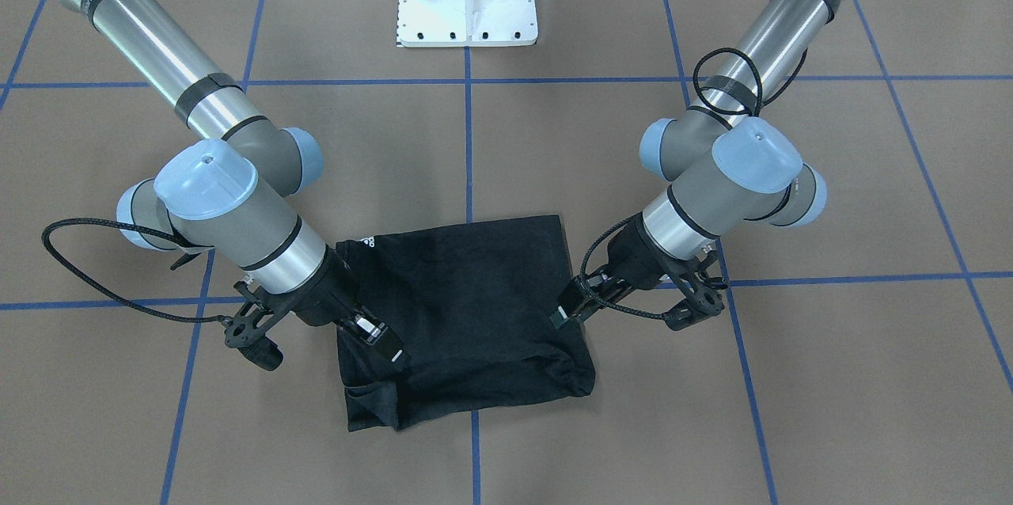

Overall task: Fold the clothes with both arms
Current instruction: 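Open both grippers and raise them away from the folded shirt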

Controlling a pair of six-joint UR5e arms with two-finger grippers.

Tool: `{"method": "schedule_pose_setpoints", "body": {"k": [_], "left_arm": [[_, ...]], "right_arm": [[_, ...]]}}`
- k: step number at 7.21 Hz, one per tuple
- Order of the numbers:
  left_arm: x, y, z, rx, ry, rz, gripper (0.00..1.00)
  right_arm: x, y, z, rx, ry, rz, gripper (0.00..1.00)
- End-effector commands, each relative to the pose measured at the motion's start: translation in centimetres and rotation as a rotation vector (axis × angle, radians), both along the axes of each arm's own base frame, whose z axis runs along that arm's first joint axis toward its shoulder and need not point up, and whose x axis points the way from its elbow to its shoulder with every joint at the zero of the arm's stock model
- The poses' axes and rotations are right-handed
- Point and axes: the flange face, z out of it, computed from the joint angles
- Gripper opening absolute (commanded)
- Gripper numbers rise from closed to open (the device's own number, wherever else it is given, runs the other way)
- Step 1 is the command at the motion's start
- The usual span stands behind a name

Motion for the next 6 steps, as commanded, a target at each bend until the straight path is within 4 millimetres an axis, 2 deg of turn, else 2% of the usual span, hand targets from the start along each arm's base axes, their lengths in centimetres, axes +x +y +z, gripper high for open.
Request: {"method": "schedule_pose_setpoints", "body": {"k": [1, 2, 3, 4, 5, 6], "left_arm": [[-4.0, -2.4, 0.7, 0.057, -0.032, -0.023, 1.0], [-6.0, -2.8, 2.6, 0.056, -0.049, -0.005, 1.0], [-8.5, -3.4, 3.6, 0.059, -0.051, 0.025, 1.0], [-11.9, -3.3, 6.4, 0.073, -0.067, 0.051, 1.0], [-15.4, -2.4, 9.3, 0.13, -0.102, 0.048, 1.0], [-18.9, -0.6, 12.6, 0.225, -0.158, 0.045, 1.0]], "right_arm": [[0.6, -0.6, -2.2, 0.007, -0.026, -0.026, 1.0], [-0.3, -0.3, -3.2, 0.004, -0.021, -0.038, 1.0], [-0.9, -0.4, -5.0, 0.03, 0.011, -0.068, 1.0], [0.2, -1.2, -6.4, 0.035, 0.066, -0.134, 1.0], [3.4, -2.1, -7.4, 0.07, 0.127, -0.154, 1.0], [6.8, -2.7, -6.0, 0.107, 0.204, -0.184, 1.0]]}}
